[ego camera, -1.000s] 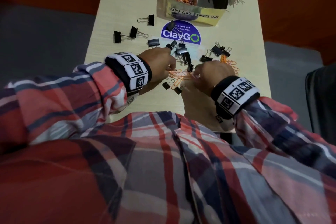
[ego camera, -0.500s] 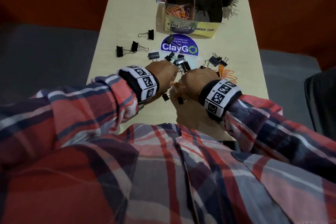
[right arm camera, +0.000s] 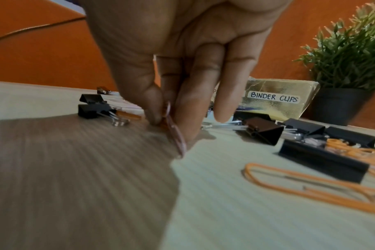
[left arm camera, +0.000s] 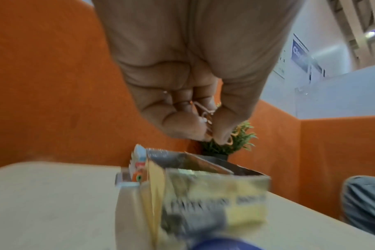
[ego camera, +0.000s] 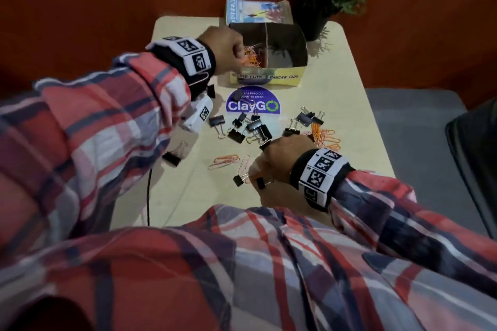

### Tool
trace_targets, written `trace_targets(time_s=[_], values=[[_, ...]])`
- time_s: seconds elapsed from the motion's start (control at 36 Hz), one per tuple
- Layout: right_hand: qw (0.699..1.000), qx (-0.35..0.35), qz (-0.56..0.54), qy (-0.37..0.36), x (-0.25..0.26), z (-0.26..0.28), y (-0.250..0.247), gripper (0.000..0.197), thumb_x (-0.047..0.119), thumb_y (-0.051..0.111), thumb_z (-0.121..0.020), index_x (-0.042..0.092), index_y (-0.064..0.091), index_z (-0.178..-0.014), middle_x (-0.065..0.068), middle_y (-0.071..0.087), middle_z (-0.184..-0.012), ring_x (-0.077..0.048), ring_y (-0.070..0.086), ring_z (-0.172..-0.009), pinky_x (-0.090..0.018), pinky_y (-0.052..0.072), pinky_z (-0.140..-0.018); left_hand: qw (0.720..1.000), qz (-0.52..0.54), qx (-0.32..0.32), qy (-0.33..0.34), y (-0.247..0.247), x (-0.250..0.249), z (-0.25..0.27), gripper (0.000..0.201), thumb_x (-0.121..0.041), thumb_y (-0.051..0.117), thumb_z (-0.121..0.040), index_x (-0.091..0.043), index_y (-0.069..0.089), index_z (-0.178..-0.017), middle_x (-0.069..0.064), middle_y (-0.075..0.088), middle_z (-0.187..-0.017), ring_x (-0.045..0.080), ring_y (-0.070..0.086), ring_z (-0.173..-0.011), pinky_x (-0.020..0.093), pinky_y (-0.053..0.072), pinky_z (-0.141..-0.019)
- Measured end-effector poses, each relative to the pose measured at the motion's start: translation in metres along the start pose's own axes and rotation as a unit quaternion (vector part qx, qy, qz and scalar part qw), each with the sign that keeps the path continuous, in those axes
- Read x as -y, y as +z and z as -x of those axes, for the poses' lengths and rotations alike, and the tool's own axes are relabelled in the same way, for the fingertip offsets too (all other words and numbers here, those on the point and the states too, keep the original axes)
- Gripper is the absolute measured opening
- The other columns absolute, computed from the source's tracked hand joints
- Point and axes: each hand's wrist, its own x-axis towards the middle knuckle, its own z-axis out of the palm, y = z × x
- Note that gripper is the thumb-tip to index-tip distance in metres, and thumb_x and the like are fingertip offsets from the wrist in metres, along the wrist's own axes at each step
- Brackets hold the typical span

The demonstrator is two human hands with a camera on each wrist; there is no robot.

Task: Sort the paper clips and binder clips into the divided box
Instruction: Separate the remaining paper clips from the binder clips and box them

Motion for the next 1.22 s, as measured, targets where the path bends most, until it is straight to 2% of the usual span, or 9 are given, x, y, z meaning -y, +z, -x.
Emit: trace_targets(time_s=[0.08,0.25,0.44,0.58,0.69,0.83,0.94,1.06,1.22], values=[[1.0,0.017,-0.009,-0.01,-0.001,-0.006,0.0,0.027,0.047,0.054,-0.089,0.035,0.068,-0.11,0.003,0.069,-0.103,-0.023,0.065,-0.088,-0.03,0.048,-0.066,0.999,-0.027,-0.025,-0.013,-0.006,-0.003,-0.028,0.014,-0.011,0.067,-0.083,-0.015,0.07,-0.096,0.008,0.07,-0.108,0.027,0.063,-0.099,0.028,0.043,-0.075],[0.999,0.013,-0.031,-0.005,-0.002,-0.004,-0.002,0.024,0.035,0.05,-0.085,0.027,0.069,-0.097,0.002,0.066,-0.091,-0.023,0.066,-0.084,-0.025,0.037,-0.059,0.997,-0.068,-0.007,-0.024,0.005,-0.004,-0.061,0.019,-0.008,0.062,-0.086,-0.01,0.07,-0.102,0.014,0.07,-0.112,0.032,0.062,-0.105,0.035,0.049,-0.085],[0.999,-0.034,-0.024,0.002,-0.007,-0.008,0.007,0.023,0.032,0.051,-0.09,0.02,0.066,-0.102,-0.003,0.067,-0.105,-0.025,0.067,-0.093,-0.029,0.042,-0.067,0.999,-0.041,-0.019,-0.001,0.02,0.003,-0.066,0.025,-0.014,0.07,-0.083,-0.013,0.069,-0.108,0.01,0.067,-0.118,0.03,0.061,-0.108,0.035,0.048,-0.087],[0.998,-0.045,-0.039,0.011,-0.009,-0.005,0.002,0.025,0.039,0.047,-0.092,0.021,0.063,-0.087,-0.002,0.066,-0.094,-0.025,0.06,-0.079,-0.029,0.044,-0.067,0.998,0.012,-0.053,0.019,0.013,0.008,-0.03,0.012,-0.019,0.069,-0.084,-0.017,0.07,-0.096,0.006,0.07,-0.104,0.025,0.063,-0.098,0.036,0.05,-0.084],[0.998,-0.052,-0.02,0.019,-0.012,-0.011,0.006,0.028,0.04,0.047,-0.096,0.018,0.064,-0.089,-0.003,0.069,-0.096,-0.025,0.062,-0.08,-0.031,0.047,-0.068,0.998,0.011,0.051,0.021,0.022,0.013,0.027,0.008,-0.018,0.07,-0.085,-0.016,0.068,-0.093,0.001,0.067,-0.093,0.019,0.062,-0.087,0.031,0.048,-0.076],[0.997,-0.062,-0.026,0.021,-0.018,-0.013,0.008,0.037,0.039,0.04,-0.099,0.013,0.066,-0.102,-0.008,0.068,-0.101,-0.028,0.064,-0.091,-0.032,0.047,-0.074,0.978,-0.098,0.184,0.022,0.059,0.03,0.091,0.017,-0.03,0.07,-0.085,-0.02,0.065,-0.097,-0.001,0.066,-0.095,0.018,0.059,-0.084,0.03,0.045,-0.07],[0.995,-0.069,-0.062,0.047,-0.024,-0.015,0.006,0.03,0.04,0.045,-0.094,0.018,0.064,-0.1,-0.006,0.064,-0.094,-0.027,0.058,-0.086,-0.029,0.041,-0.07,0.978,-0.127,0.163,0.019,0.079,0.029,0.116,0.017,-0.03,0.066,-0.086,-0.02,0.058,-0.097,0.0,0.06,-0.1,0.021,0.052,-0.085,0.032,0.045,-0.072],[0.985,-0.071,-0.141,0.064,-0.034,-0.015,0.005,0.017,0.032,0.055,-0.086,0.018,0.059,-0.078,-0.005,0.06,-0.085,-0.024,0.055,-0.081,-0.029,0.041,-0.067,0.981,-0.124,0.148,0.011,0.086,0.025,0.118,0.01,-0.021,0.063,-0.089,-0.02,0.058,-0.097,0.002,0.061,-0.103,0.02,0.047,-0.085,0.031,0.038,-0.07],[0.93,-0.14,-0.332,0.079,-0.054,-0.018,0.013,0.032,0.015,0.07,-0.081,0.024,0.053,-0.055,0.005,0.058,-0.062,-0.016,0.055,-0.063,-0.023,0.038,-0.062,0.985,-0.091,0.147,-0.024,0.089,0.015,0.114,0.009,-0.017,0.06,-0.089,-0.022,0.06,-0.096,0.002,0.065,-0.103,0.023,0.056,-0.092,0.029,0.04,-0.071]])
